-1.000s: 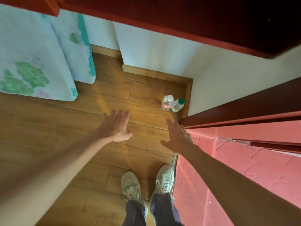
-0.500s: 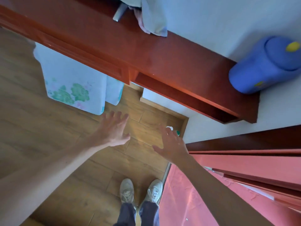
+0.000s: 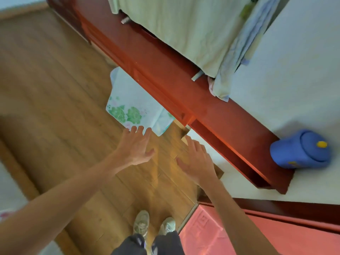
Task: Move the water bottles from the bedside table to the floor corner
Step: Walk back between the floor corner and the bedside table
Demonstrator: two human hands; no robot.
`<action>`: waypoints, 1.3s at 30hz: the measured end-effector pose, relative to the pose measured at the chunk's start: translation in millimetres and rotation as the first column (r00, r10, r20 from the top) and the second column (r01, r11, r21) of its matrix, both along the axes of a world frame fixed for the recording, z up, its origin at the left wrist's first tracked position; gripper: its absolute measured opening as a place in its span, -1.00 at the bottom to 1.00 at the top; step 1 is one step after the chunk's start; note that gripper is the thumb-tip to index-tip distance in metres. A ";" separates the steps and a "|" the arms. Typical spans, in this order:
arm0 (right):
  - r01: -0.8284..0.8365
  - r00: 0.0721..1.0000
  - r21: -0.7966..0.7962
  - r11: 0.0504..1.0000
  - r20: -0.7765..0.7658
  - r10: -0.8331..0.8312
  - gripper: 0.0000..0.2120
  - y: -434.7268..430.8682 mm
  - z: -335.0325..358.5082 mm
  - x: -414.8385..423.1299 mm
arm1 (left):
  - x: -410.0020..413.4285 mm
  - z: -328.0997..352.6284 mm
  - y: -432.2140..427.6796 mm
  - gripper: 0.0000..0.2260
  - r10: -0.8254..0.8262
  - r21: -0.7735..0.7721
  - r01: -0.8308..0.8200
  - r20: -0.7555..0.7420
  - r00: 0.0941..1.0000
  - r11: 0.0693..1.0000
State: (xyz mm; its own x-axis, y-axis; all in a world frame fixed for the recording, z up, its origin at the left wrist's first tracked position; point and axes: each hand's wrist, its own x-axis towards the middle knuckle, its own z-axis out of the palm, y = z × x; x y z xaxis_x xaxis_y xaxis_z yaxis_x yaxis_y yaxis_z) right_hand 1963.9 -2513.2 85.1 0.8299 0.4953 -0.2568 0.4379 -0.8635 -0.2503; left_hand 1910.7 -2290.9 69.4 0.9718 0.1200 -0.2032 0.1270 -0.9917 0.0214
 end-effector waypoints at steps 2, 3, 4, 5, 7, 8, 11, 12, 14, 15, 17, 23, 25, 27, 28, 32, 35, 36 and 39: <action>-0.035 0.999 0.024 0.999 0.031 0.034 -0.29 16.0 12.3 3.4 | -6.9 10.8 11.9 -0.29 0.039 -0.007 -0.039 0.023 0.999 0.999; -0.061 0.997 0.033 0.998 0.047 0.060 -0.28 24.5 17.6 5.5 | -9.6 15.9 17.8 -0.31 0.062 -0.013 -0.061 0.036 0.997 0.998; -0.091 0.994 0.042 0.995 0.060 0.088 -0.28 33.7 23.7 7.6 | -12.5 20.2 23.3 -0.34 0.091 -0.020 -0.090 0.046 0.995 0.996; -0.119 0.991 0.055 0.991 0.068 0.115 -0.28 43.1 29.0 9.5 | -15.2 24.1 28.7 -0.35 0.124 -0.030 -0.123 0.052 0.991 0.992; -0.170 0.983 0.098 0.980 0.084 0.162 -0.31 63.5 37.7 13.8 | -19.4 30.8 39.6 -0.36 0.189 -0.050 -0.186 0.067 0.980 0.981; -0.195 0.978 0.128 0.972 0.098 0.184 -0.33 74.3 41.1 16.8 | -20.6 34.9 45.2 -0.36 0.220 -0.066 -0.216 0.071 0.973 0.974; -0.253 0.966 0.179 0.951 0.106 0.237 -0.36 110.0 47.4 30.0 | -19.3 47.7 63.5 -0.36 0.318 -0.103 -0.310 0.074 0.945 0.945; -0.273 0.961 0.184 0.944 0.105 0.257 -0.36 122.2 49.2 35.5 | -18.3 51.2 70.0 -0.36 0.358 -0.104 -0.349 0.083 0.930 0.931; -0.316 0.948 0.195 0.928 0.111 0.299 -0.35 145.6 53.0 47.2 | -15.1 55.2 83.3 -0.39 0.426 -0.090 -0.419 0.097 0.899 0.904; -0.340 0.940 0.206 0.918 0.115 0.322 -0.33 156.3 53.9 53.4 | -12.5 56.4 90.0 -0.41 0.450 -0.085 -0.443 0.100 0.887 0.892; -0.390 0.920 0.224 0.893 0.128 0.370 -0.26 175.8 54.9 66.3 | -6.0 59.4 103.5 -0.46 0.488 -0.089 -0.481 0.117 0.865 0.872; -0.502 0.864 0.241 0.831 0.173 0.472 -0.36 229.0 60.4 116.6 | 14.5 79.7 141.4 -0.34 0.579 -0.123 -0.566 0.190 0.793 0.815; -0.534 0.845 0.250 0.808 0.177 0.504 -0.37 245.9 61.7 130.6 | 17.0 83.1 155.4 -0.45 0.605 -0.087 -0.601 0.185 0.774 0.795; -0.571 0.821 0.263 0.778 0.185 0.540 -0.38 262.9 60.3 140.6 | 15.5 82.7 169.6 -0.53 0.637 -0.034 -0.640 0.159 0.754 0.767; -0.585 0.811 0.266 0.766 0.186 0.555 -0.38 272.0 59.5 143.8 | 13.5 82.5 176.4 -0.53 0.654 -0.022 -0.659 0.148 0.741 0.752; -0.651 0.758 0.251 0.717 0.161 0.632 -0.37 309.7 54.1 147.2 | 0.0 84.6 199.6 -0.48 0.724 -0.033 -0.726 0.121 0.679 0.687; -0.696 0.715 0.264 0.668 0.159 0.681 -0.33 340.0 53.0 143.1 | -11.8 87.3 215.8 -0.48 0.755 -0.023 -0.758 0.124 0.644 0.651; -0.710 0.700 0.264 0.653 0.169 0.693 -0.32 350.4 52.8 140.9 | -16.0 87.8 222.1 -0.47 0.764 -0.026 -0.767 0.122 0.634 0.641; -0.757 0.652 0.240 0.608 0.211 0.728 -0.27 381.8 52.8 131.9 | -29.0 91.1 241.8 -0.44 0.800 -0.028 -0.802 0.111 0.590 0.596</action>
